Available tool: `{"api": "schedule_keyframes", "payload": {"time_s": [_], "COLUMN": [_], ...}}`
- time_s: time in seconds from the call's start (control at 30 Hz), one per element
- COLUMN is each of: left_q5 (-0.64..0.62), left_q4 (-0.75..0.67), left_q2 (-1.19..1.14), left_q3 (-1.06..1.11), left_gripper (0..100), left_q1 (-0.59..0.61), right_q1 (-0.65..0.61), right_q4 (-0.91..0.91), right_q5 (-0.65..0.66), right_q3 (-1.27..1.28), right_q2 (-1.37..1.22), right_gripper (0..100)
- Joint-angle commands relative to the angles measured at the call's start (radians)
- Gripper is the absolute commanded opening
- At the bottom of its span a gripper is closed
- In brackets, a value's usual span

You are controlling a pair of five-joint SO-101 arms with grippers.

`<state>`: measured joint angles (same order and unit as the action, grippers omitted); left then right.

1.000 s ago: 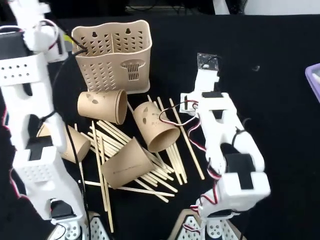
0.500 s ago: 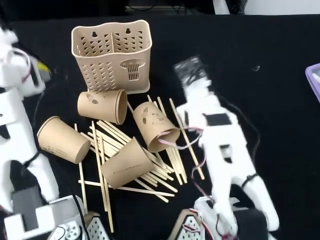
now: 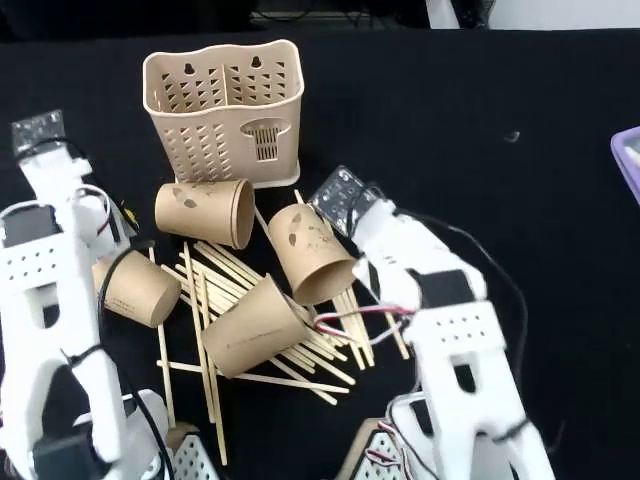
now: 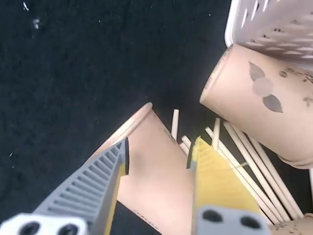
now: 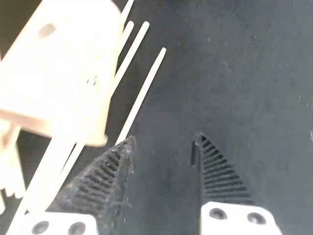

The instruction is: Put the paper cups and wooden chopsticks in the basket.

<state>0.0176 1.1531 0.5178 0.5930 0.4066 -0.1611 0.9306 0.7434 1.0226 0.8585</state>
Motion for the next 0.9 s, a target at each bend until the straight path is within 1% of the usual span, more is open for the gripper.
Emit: {"api": "schedule_keyframes", "payload": {"time_s": [0.0, 0.1, 0.17, 0.33, 0.43, 0.7, 0.87], "left_q5": [-0.029, -0.058, -0.060, -0.069, -0.123, -0.135, -0.135], "left_q4": [-0.058, -0.089, -0.107, -0.147, -0.144, -0.147, -0.147], "left_q2": [0.048, 0.051, 0.051, 0.051, 0.051, 0.051, 0.051], "left_q3": [0.048, 0.094, 0.122, 0.176, 0.183, 0.205, 0.205], "left_gripper": [22, 22, 22, 22, 22, 22, 22], "left_q1": [0.002, 0.005, 0.005, 0.005, 0.005, 0.005, 0.005], "right_q1": [-0.052, -0.147, -0.167, -0.166, -0.164, -0.163, -0.163], "right_q4": [0.124, 0.161, 0.146, -0.014, -0.083, -0.123, -0.192], "right_q5": [0.080, 0.104, 0.106, 0.107, 0.135, 0.118, 0.112], "right_q3": [-0.030, 0.016, 0.039, 0.143, 0.193, 0.202, 0.193], "right_q2": [0.147, 0.213, 0.229, 0.229, 0.229, 0.220, 0.108], "right_gripper": [19.4, 19.4, 19.4, 19.4, 19.4, 19.4, 19.4]}}
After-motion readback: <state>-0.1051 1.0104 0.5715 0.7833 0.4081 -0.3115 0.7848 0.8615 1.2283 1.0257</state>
